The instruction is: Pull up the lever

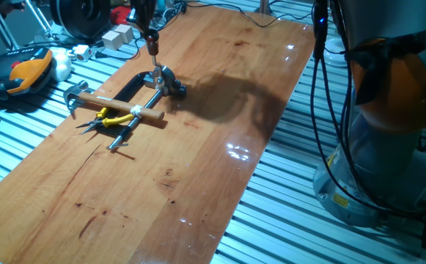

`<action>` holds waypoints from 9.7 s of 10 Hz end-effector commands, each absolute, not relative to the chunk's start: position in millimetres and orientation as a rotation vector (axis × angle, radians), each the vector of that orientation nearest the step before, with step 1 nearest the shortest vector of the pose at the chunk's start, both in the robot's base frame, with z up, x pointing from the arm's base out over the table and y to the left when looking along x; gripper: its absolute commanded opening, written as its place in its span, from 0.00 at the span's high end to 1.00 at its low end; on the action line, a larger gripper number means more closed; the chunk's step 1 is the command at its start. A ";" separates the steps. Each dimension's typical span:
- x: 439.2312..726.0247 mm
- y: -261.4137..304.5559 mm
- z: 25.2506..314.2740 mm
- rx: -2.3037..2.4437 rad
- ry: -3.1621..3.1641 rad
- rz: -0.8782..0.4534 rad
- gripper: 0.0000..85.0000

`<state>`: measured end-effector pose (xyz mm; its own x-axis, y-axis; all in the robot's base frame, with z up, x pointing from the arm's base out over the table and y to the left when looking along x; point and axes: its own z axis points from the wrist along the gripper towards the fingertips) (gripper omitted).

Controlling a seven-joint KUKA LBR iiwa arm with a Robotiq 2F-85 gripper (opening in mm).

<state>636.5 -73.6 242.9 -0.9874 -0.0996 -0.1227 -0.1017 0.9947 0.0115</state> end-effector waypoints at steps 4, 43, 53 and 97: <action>636.6 -73.6 242.9 -0.071 3.012 0.056 1.00; 559.9 -71.6 217.9 -0.013 3.004 -0.039 1.00; 554.2 -78.3 207.2 0.021 2.994 0.018 1.00; 566.7 -86.9 269.6 -0.104 3.032 -0.024 1.00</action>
<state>566.8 -86.9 269.7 -0.9919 -0.0692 -0.1067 -0.0675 0.9975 -0.0193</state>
